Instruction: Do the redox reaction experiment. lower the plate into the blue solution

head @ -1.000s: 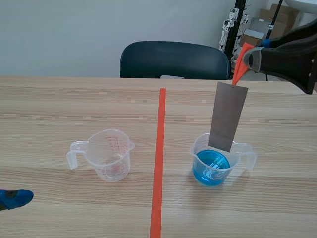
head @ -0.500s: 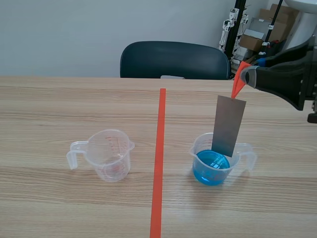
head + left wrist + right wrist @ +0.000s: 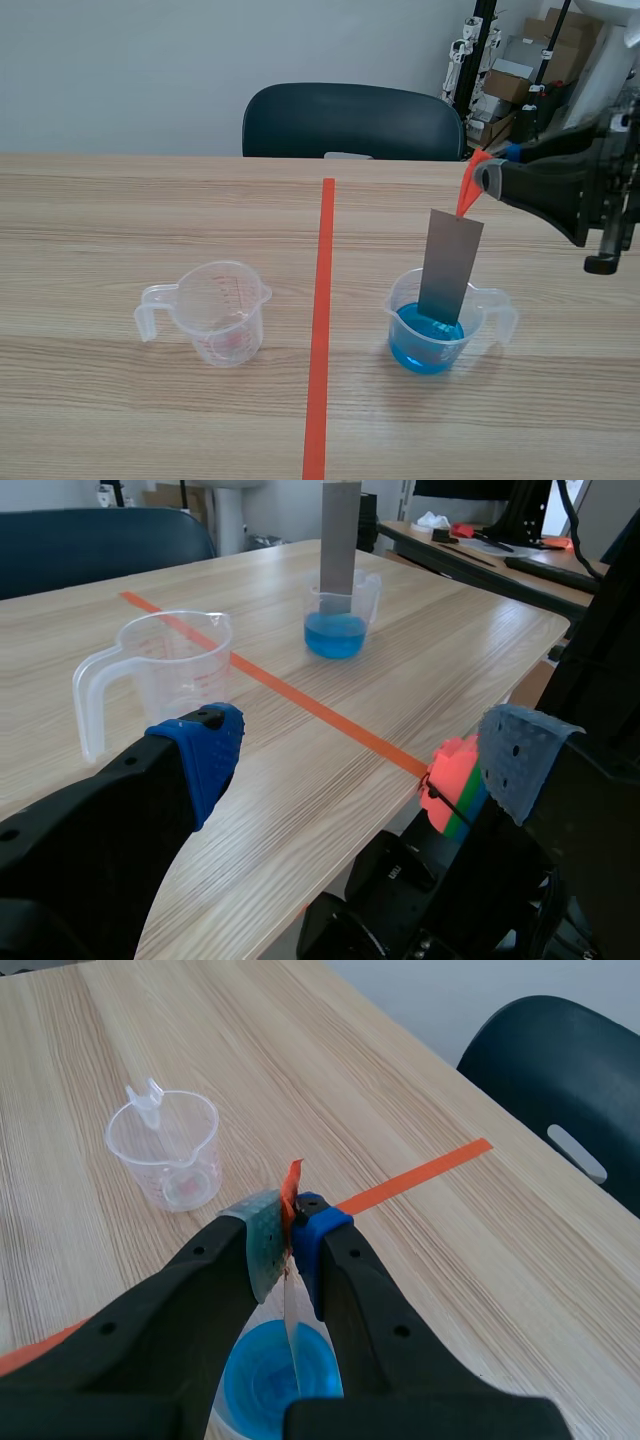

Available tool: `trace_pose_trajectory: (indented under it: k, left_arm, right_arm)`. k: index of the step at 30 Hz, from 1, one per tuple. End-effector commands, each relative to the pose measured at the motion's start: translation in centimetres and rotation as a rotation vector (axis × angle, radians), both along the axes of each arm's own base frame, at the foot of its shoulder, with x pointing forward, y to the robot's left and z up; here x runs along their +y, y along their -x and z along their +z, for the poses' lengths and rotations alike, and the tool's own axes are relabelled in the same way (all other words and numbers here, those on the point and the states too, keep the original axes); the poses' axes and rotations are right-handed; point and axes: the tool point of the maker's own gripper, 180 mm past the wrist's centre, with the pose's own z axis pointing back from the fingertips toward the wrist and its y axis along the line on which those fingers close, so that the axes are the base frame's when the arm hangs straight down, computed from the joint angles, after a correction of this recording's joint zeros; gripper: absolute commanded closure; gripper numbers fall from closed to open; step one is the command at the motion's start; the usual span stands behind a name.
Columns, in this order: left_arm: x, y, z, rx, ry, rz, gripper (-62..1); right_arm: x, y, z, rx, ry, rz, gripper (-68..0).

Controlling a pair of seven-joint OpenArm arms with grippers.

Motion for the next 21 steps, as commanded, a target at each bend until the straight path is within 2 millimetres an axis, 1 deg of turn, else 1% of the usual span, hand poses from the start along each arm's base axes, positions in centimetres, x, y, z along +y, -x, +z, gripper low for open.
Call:
trace_pose_trajectory:
  k: [1, 7, 13, 21]
  left_arm:
    - [0.0, -0.3, 1.1, -0.059, 0.030, 0.015, -49.6]
    - [0.5, -0.2, 0.7, -0.077, -0.006, 0.026, -49.1]
    - [1.1, -1.1, 1.0, -0.097, 0.007, 0.070, -49.1]
    - [1.1, -1.1, 1.0, -0.096, 0.008, 0.070, -49.1]
  right_arm:
    - [-0.1, -0.4, 0.8, -0.024, -0.025, -0.007, -0.2]
    - [-0.2, -0.6, 0.0, -0.021, -0.035, -0.024, -0.2]
    - [-0.2, -0.5, -0.7, -0.015, -0.041, -0.030, -0.2]
    - [0.0, 0.0, -1.2, 0.000, -0.059, -0.030, -0.2]
